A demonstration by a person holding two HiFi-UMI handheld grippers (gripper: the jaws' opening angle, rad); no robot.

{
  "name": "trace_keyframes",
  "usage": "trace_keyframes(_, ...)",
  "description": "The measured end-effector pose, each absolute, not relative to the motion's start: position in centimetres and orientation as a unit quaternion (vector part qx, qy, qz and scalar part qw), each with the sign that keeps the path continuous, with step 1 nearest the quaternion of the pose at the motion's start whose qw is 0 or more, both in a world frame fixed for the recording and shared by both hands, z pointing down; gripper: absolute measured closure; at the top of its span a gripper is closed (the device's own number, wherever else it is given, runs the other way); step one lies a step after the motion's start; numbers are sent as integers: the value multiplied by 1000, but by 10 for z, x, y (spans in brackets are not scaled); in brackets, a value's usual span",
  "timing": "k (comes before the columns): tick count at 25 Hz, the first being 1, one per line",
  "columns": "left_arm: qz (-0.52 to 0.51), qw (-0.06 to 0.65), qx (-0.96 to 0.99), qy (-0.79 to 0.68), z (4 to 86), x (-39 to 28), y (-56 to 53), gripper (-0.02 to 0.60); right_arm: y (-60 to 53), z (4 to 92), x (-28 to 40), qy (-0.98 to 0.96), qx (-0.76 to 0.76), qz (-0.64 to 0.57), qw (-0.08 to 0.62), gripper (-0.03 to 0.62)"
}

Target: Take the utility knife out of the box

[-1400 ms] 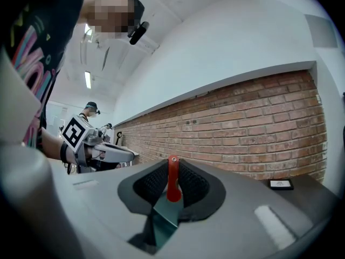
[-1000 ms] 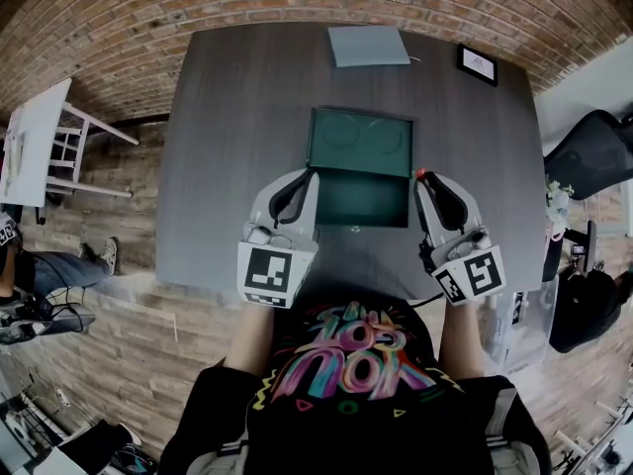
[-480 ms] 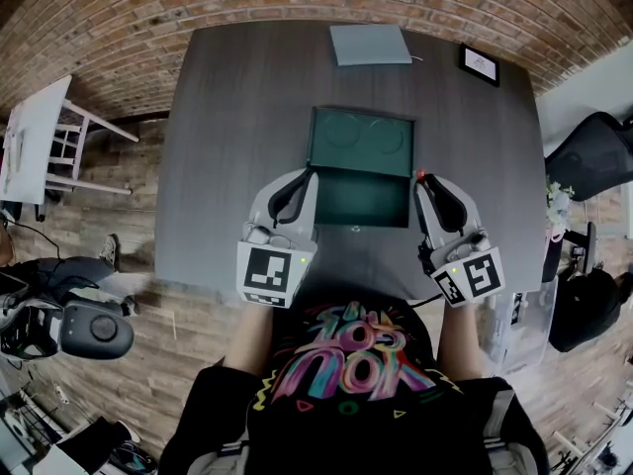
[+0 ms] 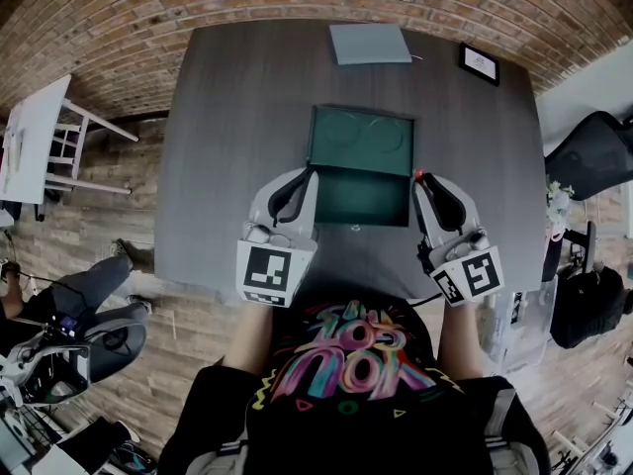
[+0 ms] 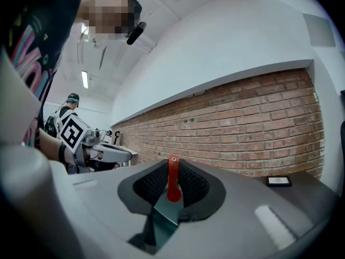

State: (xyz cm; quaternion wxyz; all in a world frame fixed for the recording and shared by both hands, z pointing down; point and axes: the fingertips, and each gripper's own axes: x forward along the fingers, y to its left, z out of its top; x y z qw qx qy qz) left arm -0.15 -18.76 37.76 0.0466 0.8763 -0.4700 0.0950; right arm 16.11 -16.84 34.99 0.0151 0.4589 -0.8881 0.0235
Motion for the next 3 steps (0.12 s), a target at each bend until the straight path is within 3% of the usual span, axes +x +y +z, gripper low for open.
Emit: trace_keyframes(3,94,45,877,-469,378,-4,-189,581,-169,351,158,-888,460,22,16,537)
